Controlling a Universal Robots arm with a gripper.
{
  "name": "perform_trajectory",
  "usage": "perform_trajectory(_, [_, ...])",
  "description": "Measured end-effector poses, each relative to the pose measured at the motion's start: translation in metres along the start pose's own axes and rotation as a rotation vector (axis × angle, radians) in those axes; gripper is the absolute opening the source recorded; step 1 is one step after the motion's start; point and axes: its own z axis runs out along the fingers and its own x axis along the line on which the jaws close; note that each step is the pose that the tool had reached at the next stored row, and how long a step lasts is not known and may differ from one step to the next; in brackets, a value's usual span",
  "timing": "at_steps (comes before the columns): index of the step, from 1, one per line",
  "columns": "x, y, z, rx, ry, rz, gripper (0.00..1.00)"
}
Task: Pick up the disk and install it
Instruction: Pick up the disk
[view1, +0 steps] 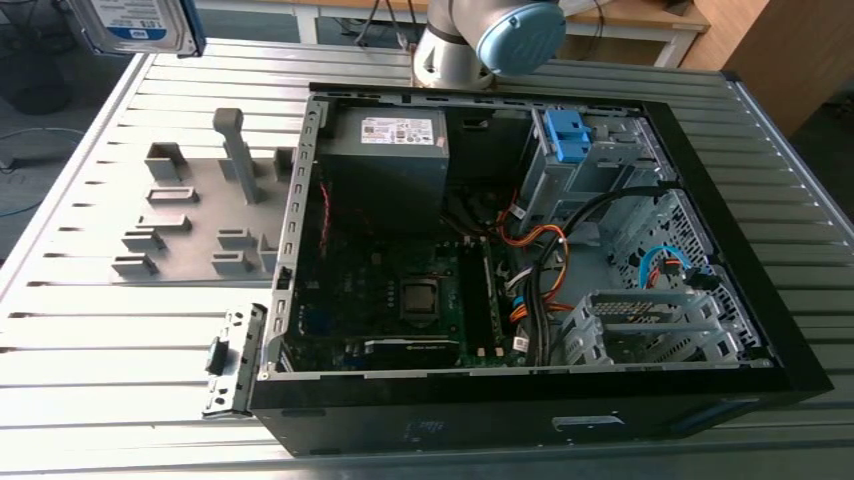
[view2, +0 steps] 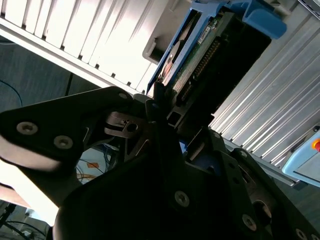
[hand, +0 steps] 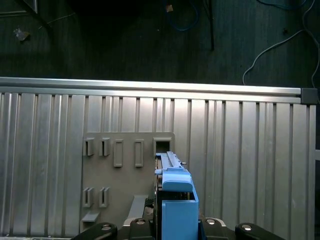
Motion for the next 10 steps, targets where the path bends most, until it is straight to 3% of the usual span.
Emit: perform_trajectory(10, [-0.0001,0.0002,-0.0086,0.0001,0.0000,0.000,0.36])
